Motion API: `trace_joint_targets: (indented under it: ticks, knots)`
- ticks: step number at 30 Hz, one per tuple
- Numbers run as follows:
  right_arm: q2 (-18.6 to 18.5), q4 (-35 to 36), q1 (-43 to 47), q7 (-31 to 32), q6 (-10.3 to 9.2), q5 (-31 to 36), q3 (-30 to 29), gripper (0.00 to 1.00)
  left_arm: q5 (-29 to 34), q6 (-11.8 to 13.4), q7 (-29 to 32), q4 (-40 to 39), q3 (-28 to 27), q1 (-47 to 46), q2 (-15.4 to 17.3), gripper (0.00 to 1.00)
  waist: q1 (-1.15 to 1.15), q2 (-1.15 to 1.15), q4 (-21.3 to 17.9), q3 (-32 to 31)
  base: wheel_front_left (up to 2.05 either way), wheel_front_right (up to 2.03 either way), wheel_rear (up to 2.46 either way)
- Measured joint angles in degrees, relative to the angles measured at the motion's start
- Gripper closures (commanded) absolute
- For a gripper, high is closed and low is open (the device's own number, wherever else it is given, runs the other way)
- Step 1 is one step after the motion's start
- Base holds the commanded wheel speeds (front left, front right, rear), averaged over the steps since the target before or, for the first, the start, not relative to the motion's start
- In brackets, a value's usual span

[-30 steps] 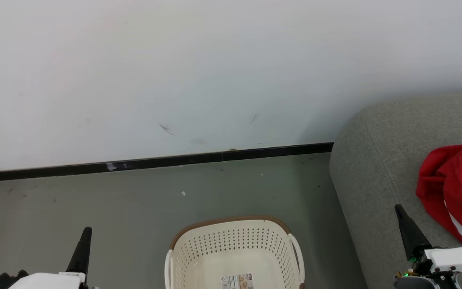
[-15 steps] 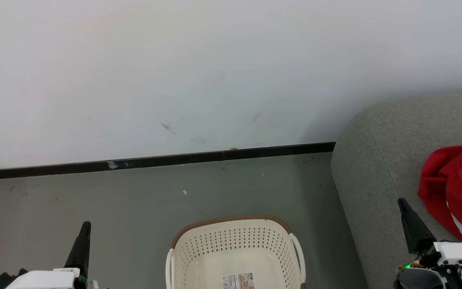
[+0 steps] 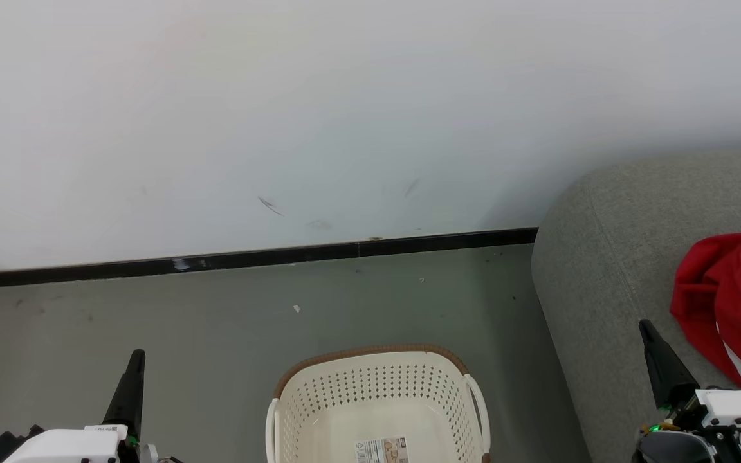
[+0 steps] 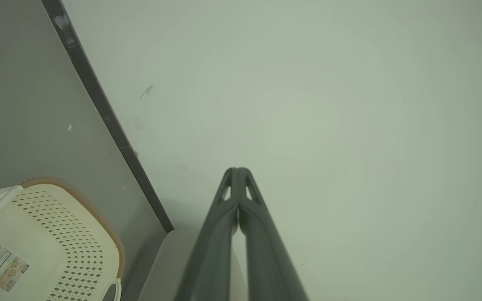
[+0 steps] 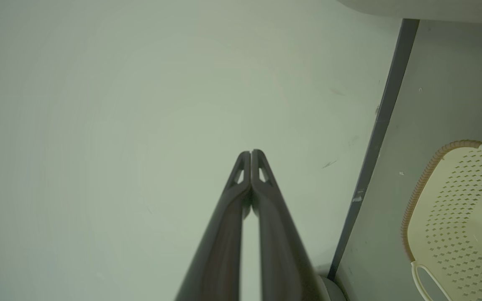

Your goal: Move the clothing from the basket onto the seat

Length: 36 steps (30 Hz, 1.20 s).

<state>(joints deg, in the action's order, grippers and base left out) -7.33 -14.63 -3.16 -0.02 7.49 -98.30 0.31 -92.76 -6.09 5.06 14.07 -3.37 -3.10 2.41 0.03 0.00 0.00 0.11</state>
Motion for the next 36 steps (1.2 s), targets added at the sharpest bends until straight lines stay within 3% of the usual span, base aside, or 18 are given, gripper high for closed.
trace_joint_targets:
  ticks: [36]
  knots:
    - [0.02, -0.34, -0.03, 0.02, 0.0, 0.01, -0.58, 1.0, 0.0, -0.19, 0.25, 0.81, -0.12, -0.04, -0.01, 1.0, -0.01, 0.0, 0.0, -0.02, 0.0, 0.0, 0.0]
